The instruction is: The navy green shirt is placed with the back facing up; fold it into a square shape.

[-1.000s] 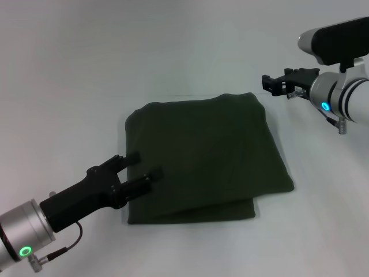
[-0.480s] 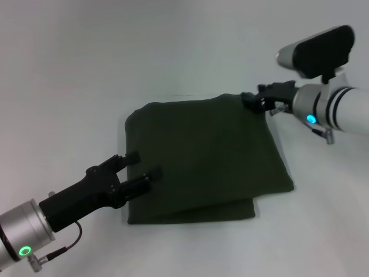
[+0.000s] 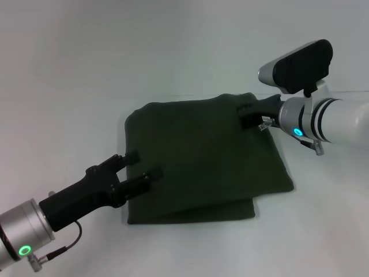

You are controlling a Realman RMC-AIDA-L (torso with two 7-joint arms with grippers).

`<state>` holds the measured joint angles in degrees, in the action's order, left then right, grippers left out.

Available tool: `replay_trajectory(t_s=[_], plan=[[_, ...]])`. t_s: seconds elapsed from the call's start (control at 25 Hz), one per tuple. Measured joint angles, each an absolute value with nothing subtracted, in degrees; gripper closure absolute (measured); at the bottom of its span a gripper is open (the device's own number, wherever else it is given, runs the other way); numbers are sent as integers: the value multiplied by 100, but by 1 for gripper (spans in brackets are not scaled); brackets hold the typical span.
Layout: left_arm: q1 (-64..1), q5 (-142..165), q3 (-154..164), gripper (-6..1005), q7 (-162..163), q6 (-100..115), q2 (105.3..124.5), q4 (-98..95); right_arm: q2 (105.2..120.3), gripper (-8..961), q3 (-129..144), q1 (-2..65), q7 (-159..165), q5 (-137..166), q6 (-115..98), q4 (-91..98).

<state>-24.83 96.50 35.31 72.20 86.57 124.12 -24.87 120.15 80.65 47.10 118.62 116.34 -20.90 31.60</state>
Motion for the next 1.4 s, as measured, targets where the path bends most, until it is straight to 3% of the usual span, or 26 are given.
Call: replay_trajectory(t_s=[0.32, 1.4], plan=[[-2478, 9649, 3482, 125, 7228, 8656, 12413, -2415, 12044, 953, 8084, 5112, 11667, 11627, -1583, 2482], [-2495, 9649, 3463, 124, 7382, 8578, 12410, -2394, 12064, 949, 8437, 5325, 11636, 11558, -1255, 2400]])
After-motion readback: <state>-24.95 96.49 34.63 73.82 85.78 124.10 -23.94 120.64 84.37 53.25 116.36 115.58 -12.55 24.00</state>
